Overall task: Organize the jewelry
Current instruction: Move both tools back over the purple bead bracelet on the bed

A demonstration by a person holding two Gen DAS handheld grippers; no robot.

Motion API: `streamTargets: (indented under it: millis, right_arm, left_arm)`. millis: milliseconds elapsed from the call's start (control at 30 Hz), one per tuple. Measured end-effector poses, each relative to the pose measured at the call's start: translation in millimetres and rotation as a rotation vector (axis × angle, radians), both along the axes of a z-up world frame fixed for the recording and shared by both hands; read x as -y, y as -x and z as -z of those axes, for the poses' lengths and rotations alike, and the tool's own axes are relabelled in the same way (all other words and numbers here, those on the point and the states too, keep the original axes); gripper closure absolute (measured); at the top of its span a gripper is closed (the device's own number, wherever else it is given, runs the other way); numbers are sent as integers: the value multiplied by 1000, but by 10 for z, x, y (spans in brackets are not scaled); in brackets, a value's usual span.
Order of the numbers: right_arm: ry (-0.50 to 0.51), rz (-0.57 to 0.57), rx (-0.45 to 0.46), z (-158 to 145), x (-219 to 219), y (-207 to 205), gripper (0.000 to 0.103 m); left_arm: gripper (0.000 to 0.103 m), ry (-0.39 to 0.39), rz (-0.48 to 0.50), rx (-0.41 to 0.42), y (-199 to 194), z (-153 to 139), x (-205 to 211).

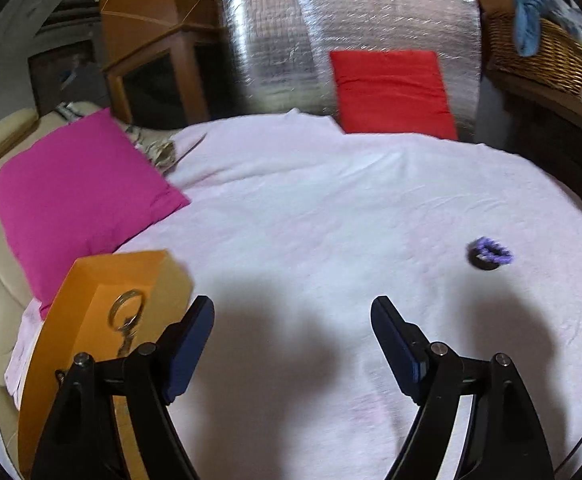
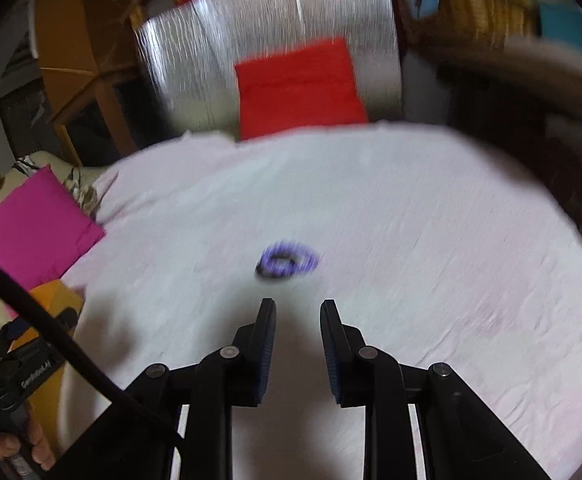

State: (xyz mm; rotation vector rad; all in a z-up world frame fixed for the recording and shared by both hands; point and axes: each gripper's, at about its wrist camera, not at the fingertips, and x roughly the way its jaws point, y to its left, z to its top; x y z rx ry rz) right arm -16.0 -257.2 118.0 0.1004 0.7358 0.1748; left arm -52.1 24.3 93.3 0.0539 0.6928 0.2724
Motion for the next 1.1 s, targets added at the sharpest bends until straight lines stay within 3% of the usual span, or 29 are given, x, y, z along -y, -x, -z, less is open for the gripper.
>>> streamTargets:
  millis: [33,67,100,167,267,333,433,533,667,700,867,1100]
  right_arm:
    - [12,11,58,-63,16,66,74]
    - [26,22,108,-111,23,118,62]
    - [42,43,162,-164,32,190,42]
    - [43,106,326,-317,86,437,27]
    - [47,180,483,-507,111,749,25]
    - [39,220,518,-641,134,913,23]
    - [-18,266,581,-854,206,1204,1]
    - [-48,326,702,-1126,269,1621,0]
    - [-90,361,791,-1412,342,2049,0]
    - [-126,372,802,-1453,385,2155,0]
    - [-145,371,657,-1552,527,2229,0]
    - [-118,443,456,-1457,622,1815,0]
  left_arm:
    - [21,0,9,10,4,-17,40]
    - [21,-4,20,22,12,-37,80]
    - [20,-12,22,31,23,-44,100]
    - [19,-40,16,47,47,-72,120]
    - [19,-58,9,56,68,-95,70]
    - [19,-68,-1,65,111,-126,10]
    - [19,-79,-14,79,197,-161,-66]
    - [19,-99,-22,92,286,-184,-150]
    - [19,-109,-29,94,356,-190,-232]
    - [19,-111,-29,95,365,-190,-242]
    - [19,-72,-34,89,399,-171,-357]
    - [19,-7,-55,85,325,-157,-426]
